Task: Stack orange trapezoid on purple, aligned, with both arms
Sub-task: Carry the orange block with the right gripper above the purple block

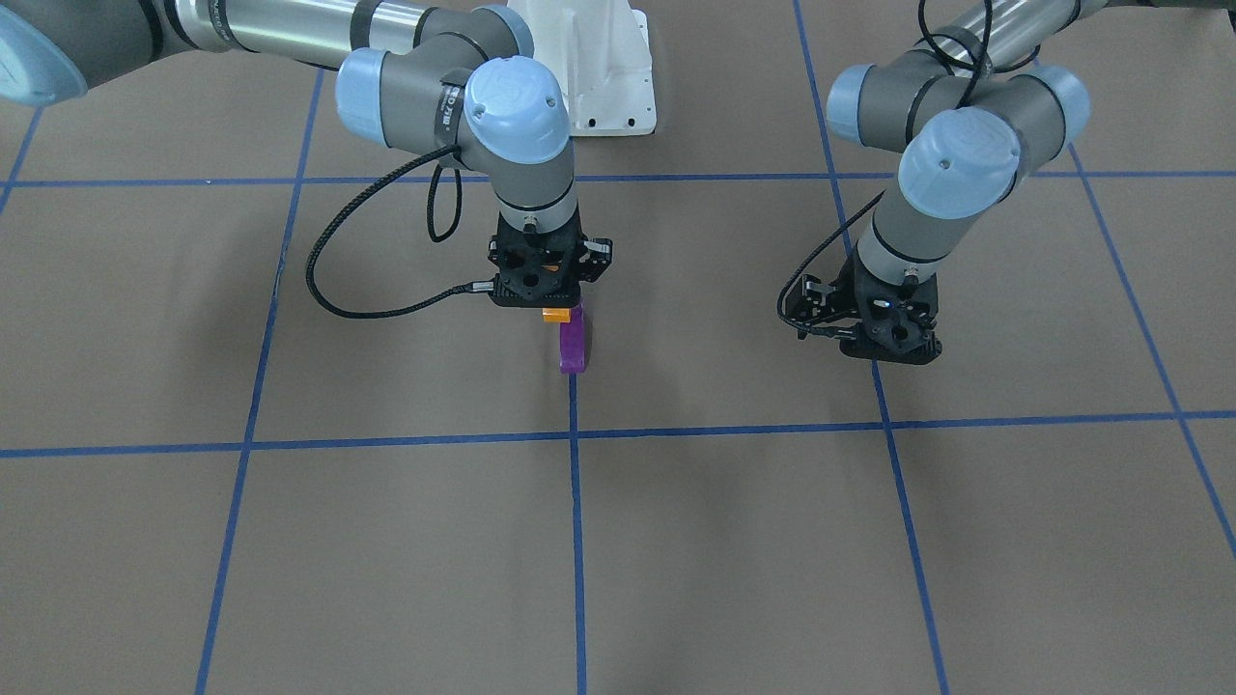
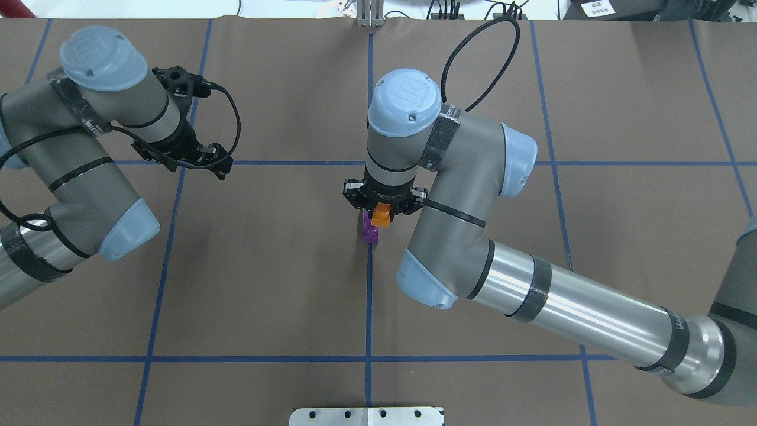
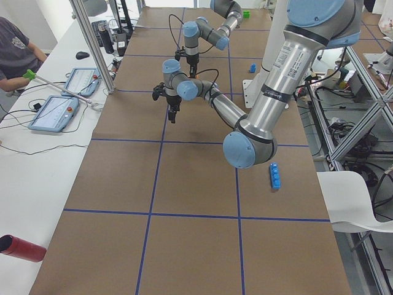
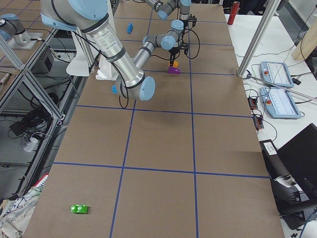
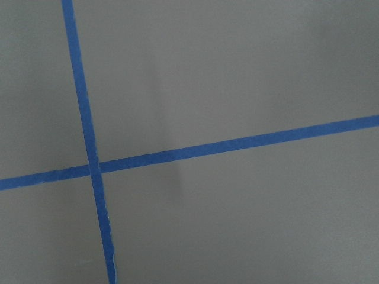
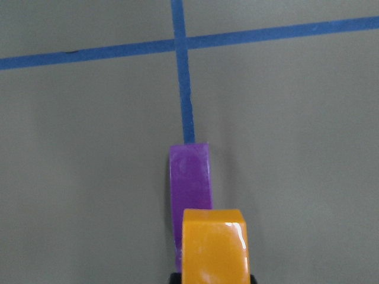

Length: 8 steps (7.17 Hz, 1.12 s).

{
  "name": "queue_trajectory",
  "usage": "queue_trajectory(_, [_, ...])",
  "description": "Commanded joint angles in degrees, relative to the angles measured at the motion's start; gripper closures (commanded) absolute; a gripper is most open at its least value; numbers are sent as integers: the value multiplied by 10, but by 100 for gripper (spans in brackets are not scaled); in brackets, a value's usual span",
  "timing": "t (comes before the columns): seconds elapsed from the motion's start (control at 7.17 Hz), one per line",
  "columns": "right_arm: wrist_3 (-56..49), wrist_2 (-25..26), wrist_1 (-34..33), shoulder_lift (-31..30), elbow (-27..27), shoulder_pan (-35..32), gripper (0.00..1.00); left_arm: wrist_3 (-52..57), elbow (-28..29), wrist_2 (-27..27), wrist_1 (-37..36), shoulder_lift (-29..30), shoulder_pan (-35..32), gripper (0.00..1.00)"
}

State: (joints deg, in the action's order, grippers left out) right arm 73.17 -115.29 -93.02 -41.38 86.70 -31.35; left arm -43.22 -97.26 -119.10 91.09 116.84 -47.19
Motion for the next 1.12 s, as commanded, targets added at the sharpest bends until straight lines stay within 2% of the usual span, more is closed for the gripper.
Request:
queue_trajectory(0.0, [-5, 6, 1, 3, -8, 6, 100, -3, -2, 0, 0, 0, 0, 0])
queue_trajectory(0.98, [-27, 37, 12, 2, -15, 18, 100, -7, -7, 0, 1, 0, 0, 0])
